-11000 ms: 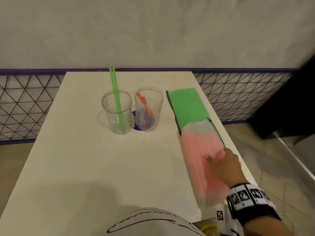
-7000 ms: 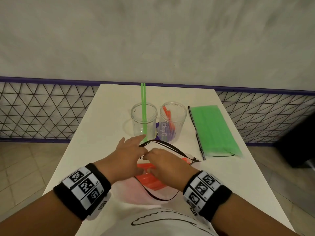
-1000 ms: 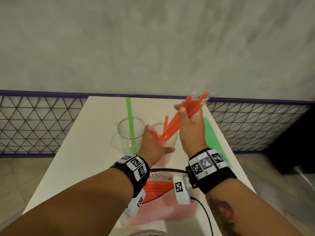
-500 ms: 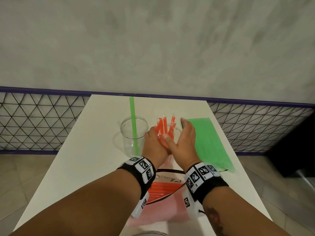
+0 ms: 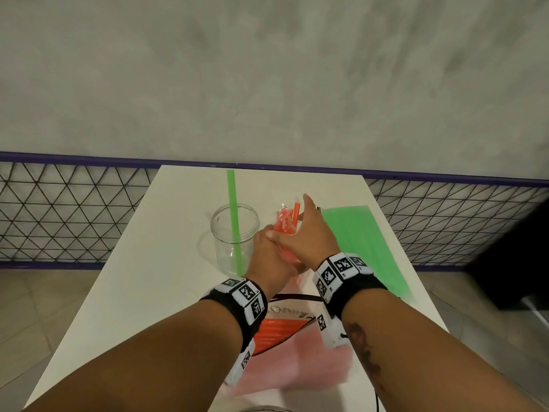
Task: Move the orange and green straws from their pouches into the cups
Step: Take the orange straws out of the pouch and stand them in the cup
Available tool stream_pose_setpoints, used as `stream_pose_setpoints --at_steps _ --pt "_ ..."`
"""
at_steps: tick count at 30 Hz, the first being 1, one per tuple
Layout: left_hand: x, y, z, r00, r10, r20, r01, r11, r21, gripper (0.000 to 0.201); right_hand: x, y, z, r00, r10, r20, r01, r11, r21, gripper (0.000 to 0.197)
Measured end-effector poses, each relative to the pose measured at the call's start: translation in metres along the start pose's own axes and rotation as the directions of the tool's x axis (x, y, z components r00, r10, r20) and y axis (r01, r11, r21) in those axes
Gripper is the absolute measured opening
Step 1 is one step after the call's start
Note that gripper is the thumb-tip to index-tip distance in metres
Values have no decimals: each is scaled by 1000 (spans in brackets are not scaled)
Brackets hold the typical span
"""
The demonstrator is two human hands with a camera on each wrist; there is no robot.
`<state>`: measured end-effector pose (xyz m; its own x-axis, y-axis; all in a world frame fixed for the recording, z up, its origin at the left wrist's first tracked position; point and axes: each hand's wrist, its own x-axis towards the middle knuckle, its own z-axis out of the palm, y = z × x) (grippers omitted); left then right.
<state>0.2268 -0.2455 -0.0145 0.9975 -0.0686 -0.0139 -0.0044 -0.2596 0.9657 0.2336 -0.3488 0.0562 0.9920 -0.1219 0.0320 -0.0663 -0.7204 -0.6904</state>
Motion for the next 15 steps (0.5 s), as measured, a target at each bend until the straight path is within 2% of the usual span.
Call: stream_pose_setpoints --at_steps 3,6,9,12,15 --pt "-5 0 3 999 -5 44 6 999 -34 103 3 0 5 994 54 -97 -61 996 -69 72" --pt "-9 5 2 998 -8 67 13 997 -72 101 6 1 1 973 159 -170 -157 987 24 52" --pt "-10 8 -5 993 -25 114 40 991 -131 115 4 7 -2 956 216 -201 -193 973 128 46" --pt "-8 9 -12 985 -49 163 70 990 -122 111 -1 14 1 977 172 -125 -155 978 138 40" --pt "-10 10 -19 982 -57 180 70 995 -65 108 0 17 2 985 157 -70 -141 971 193 60"
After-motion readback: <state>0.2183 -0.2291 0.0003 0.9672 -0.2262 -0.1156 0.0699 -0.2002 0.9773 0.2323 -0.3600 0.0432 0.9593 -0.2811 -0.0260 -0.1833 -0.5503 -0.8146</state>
